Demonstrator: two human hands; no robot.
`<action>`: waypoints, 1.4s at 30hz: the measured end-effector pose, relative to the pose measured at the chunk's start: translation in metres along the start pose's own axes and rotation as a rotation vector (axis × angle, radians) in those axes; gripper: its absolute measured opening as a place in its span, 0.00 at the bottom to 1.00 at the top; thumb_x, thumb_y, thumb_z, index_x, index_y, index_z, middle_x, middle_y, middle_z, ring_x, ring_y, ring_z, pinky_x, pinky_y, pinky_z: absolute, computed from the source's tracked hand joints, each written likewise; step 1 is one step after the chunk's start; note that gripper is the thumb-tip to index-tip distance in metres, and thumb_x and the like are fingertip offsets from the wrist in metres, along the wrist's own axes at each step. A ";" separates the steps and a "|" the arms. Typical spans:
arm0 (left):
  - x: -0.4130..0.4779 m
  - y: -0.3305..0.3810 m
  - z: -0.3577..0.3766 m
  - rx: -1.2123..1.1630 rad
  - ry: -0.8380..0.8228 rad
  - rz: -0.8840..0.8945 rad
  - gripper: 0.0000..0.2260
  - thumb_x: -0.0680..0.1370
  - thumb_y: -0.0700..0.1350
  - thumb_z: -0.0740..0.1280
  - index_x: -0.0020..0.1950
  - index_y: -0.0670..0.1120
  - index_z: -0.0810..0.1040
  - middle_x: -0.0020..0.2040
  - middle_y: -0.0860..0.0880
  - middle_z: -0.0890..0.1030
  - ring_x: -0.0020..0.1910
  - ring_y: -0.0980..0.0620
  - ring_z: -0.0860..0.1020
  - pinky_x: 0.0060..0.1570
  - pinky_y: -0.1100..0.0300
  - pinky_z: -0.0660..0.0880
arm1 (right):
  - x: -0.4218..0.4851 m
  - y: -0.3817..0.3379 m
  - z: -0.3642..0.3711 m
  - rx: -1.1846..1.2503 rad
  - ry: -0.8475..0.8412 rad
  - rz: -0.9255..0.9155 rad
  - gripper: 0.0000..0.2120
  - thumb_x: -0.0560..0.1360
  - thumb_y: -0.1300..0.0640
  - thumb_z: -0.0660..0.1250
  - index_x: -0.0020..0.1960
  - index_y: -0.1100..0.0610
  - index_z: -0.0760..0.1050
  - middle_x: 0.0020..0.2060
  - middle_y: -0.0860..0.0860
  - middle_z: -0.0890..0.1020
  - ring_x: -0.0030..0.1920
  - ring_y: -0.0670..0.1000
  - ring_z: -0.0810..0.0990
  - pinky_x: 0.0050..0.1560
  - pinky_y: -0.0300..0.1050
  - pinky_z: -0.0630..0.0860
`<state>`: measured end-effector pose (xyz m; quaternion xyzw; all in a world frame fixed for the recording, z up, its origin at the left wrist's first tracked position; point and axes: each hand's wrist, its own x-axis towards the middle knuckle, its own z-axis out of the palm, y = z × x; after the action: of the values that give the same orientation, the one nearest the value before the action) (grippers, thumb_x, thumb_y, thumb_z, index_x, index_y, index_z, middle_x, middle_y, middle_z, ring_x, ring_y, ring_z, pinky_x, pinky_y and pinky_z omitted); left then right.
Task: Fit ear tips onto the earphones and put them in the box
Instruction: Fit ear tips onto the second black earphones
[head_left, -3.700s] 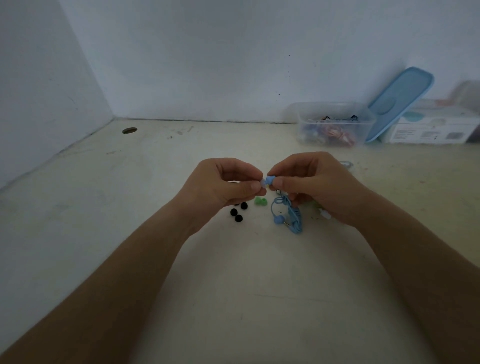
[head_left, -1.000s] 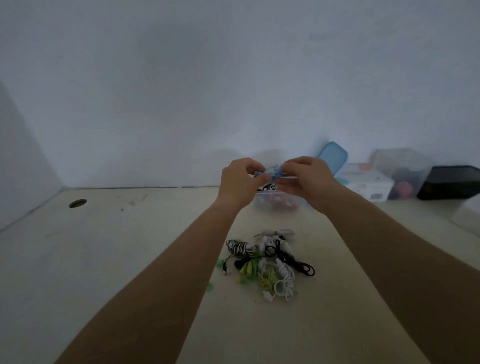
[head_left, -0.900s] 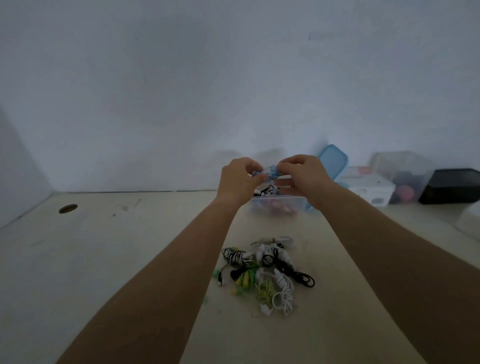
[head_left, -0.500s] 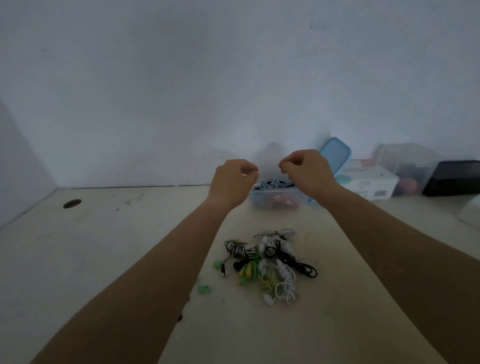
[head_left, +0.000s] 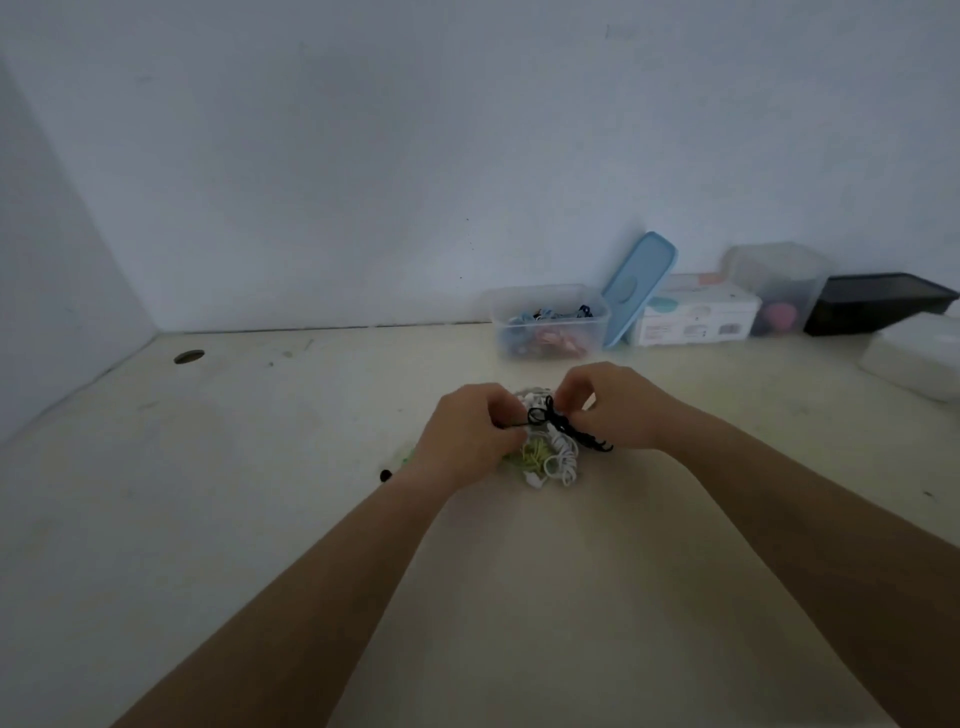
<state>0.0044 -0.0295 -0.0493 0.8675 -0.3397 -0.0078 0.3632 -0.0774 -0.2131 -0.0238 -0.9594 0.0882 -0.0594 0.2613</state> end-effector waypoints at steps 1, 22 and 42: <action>-0.004 -0.001 0.002 -0.004 0.001 -0.002 0.07 0.72 0.44 0.74 0.48 0.51 0.83 0.43 0.57 0.81 0.41 0.62 0.77 0.37 0.79 0.68 | -0.002 0.001 0.001 -0.010 -0.001 0.003 0.09 0.72 0.61 0.71 0.52 0.53 0.80 0.49 0.49 0.83 0.46 0.47 0.79 0.48 0.38 0.72; -0.017 0.006 0.002 -0.207 0.209 -0.067 0.04 0.76 0.44 0.71 0.49 0.52 0.82 0.45 0.57 0.82 0.44 0.62 0.78 0.43 0.72 0.71 | -0.011 -0.002 -0.017 0.455 0.097 0.040 0.10 0.81 0.61 0.65 0.55 0.51 0.82 0.47 0.51 0.84 0.43 0.48 0.80 0.46 0.41 0.79; -0.026 0.038 -0.021 -1.110 -0.138 -0.320 0.07 0.82 0.38 0.61 0.50 0.42 0.78 0.50 0.41 0.84 0.47 0.45 0.83 0.53 0.51 0.80 | -0.022 -0.025 -0.032 0.840 0.102 0.050 0.08 0.81 0.58 0.66 0.53 0.48 0.83 0.46 0.49 0.82 0.44 0.49 0.79 0.47 0.45 0.77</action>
<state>-0.0328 -0.0198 -0.0153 0.5854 -0.1723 -0.2958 0.7350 -0.1009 -0.2033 0.0146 -0.7630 0.0925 -0.1311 0.6261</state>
